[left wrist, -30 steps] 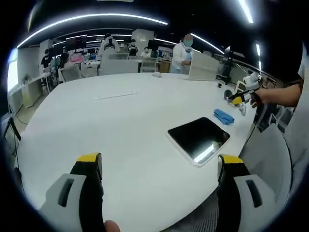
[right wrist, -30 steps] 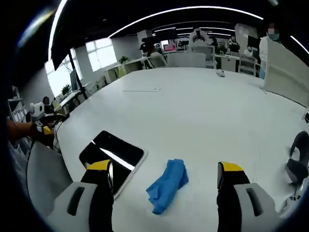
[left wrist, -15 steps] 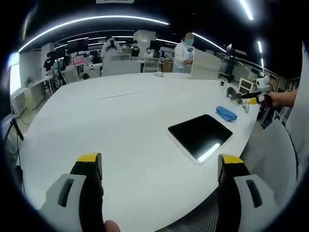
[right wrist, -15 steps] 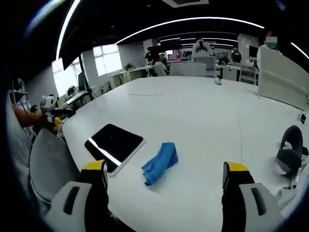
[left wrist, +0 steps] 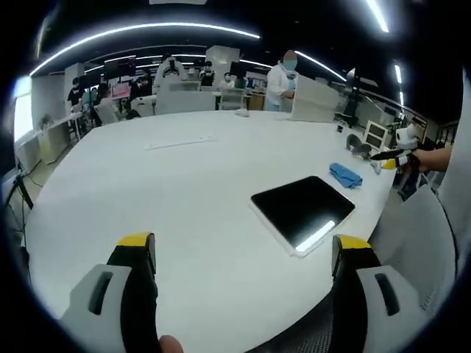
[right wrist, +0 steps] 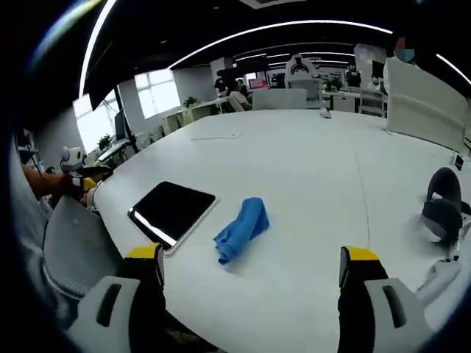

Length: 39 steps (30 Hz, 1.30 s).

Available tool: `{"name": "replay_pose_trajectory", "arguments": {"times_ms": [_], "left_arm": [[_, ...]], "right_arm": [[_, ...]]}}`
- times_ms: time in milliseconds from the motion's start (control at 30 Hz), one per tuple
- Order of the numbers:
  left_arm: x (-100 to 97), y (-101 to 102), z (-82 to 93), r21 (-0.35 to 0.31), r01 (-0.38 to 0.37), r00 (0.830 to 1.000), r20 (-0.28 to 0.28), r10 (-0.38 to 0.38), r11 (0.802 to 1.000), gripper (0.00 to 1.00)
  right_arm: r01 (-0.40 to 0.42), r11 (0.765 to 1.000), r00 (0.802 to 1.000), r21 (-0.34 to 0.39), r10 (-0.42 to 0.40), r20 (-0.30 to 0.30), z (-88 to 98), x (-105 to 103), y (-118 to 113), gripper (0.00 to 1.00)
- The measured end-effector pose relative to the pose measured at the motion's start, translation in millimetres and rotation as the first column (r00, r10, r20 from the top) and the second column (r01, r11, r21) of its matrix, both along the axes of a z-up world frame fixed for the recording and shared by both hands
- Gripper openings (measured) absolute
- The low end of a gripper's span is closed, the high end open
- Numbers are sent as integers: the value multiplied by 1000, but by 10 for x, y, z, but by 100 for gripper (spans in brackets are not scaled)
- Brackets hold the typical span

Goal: Wipe the mirror surface with the cleaning cloth until all visible marks leave the cleaned area.

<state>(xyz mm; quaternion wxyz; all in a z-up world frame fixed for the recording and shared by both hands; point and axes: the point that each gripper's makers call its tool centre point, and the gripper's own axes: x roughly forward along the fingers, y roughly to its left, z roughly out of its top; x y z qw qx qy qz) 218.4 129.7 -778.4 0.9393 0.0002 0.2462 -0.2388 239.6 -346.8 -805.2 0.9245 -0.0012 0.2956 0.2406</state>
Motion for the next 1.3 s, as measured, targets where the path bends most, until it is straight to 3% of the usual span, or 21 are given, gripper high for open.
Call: {"name": "replay_pose_trajectory", "arguments": {"times_ms": [333, 400, 600, 800, 1067, 1300], "left_arm": [[-66, 1, -121, 34, 14, 1000, -10, -14, 999, 99], [-63, 13, -92, 35, 15, 1000, -9, -15, 999, 99], [15, 81, 44, 32, 4, 1000, 14, -4, 999, 99], [122, 198, 72, 1, -23, 1000, 19, 23, 1000, 99], [198, 231, 124, -7, -31, 999, 44, 31, 1000, 99], [153, 282, 102, 4, -26, 999, 41, 26, 1000, 99]], "right_arm": [[14, 1000, 999, -18, -13, 31, 19, 101, -68, 98], [25, 1000, 1000, 12, -25, 0, -21, 107, -76, 98], [24, 1000, 1000, 5, -24, 10, -45, 114, -82, 98], [83, 995, 996, 54, -85, 38, 50, 92, -179, 98], [103, 994, 994, 42, -105, 35, 21, 24, -254, 98], [91, 995, 995, 28, -92, 36, 30, 5, -227, 98]]}}
